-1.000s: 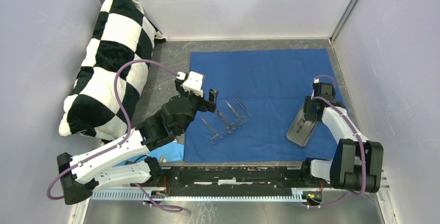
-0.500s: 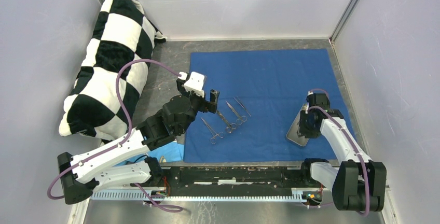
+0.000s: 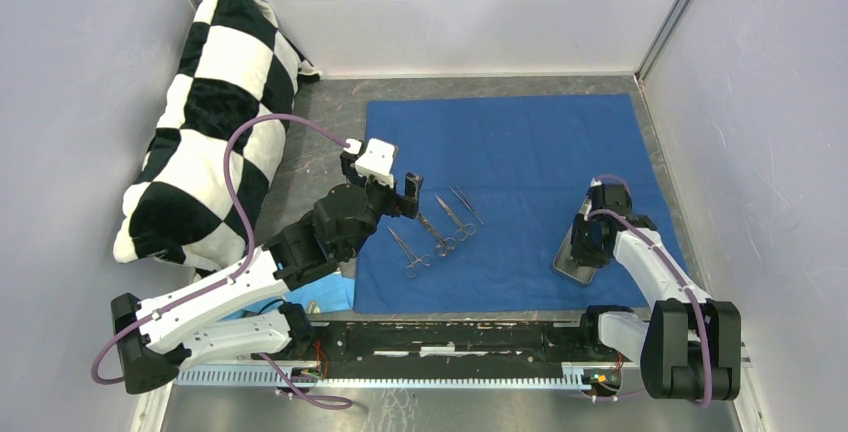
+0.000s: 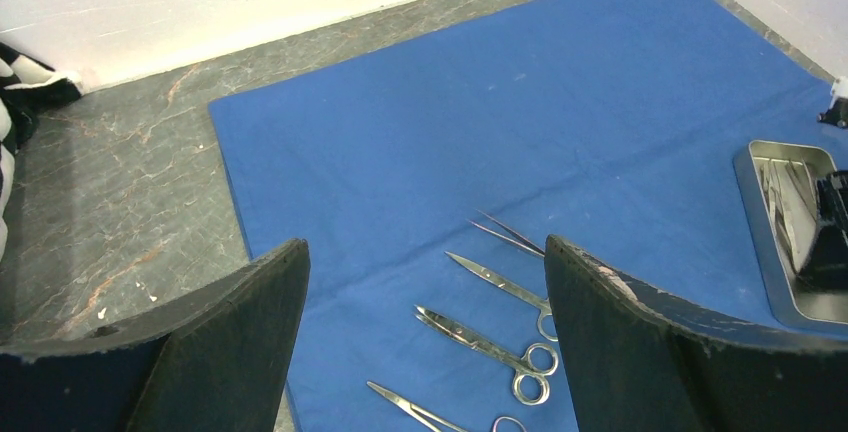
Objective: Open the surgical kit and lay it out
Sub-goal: Pick up the medical item from the container.
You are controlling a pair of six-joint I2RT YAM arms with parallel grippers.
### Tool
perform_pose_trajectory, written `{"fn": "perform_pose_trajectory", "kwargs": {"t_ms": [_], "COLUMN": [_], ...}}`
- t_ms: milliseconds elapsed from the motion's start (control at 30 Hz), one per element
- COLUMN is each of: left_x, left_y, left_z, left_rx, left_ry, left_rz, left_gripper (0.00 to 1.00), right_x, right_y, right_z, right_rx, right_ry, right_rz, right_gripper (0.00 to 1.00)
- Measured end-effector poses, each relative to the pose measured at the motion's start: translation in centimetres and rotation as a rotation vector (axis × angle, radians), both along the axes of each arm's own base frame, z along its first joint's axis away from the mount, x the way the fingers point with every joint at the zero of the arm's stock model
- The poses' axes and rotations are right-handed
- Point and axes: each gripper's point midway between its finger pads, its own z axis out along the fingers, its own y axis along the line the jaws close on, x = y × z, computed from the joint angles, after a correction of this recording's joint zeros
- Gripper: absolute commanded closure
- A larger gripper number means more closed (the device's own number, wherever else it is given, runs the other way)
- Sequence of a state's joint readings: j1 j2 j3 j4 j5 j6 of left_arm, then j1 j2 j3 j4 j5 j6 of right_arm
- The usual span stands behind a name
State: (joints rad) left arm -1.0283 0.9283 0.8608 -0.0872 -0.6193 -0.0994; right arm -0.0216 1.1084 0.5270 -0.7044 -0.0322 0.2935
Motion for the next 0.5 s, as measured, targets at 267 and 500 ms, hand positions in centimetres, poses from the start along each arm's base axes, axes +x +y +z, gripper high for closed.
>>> {"fn": "perform_pose_trajectory", "kwargs": {"t_ms": [267,500], "left_x": [0.1,0.1], "left_y": [0.1,0.1], "left_z": [-0.1,-0.1], "left_rx": [0.003,0.004], "left_ry": [0.001,0.001], "left_rz": [0.006,0.008], "left_gripper": [0.07,0.07], "right_x": [5.9,9.3], "right_y": [-1.3,-4.8], "right_z": [2.0,5.6], "right_rx": [-0.065,-0.209], "right_ry": [-0.191,-0.285], "right_rz": [-0.057,-0.090], "right_gripper": [0.60,0.56]}}
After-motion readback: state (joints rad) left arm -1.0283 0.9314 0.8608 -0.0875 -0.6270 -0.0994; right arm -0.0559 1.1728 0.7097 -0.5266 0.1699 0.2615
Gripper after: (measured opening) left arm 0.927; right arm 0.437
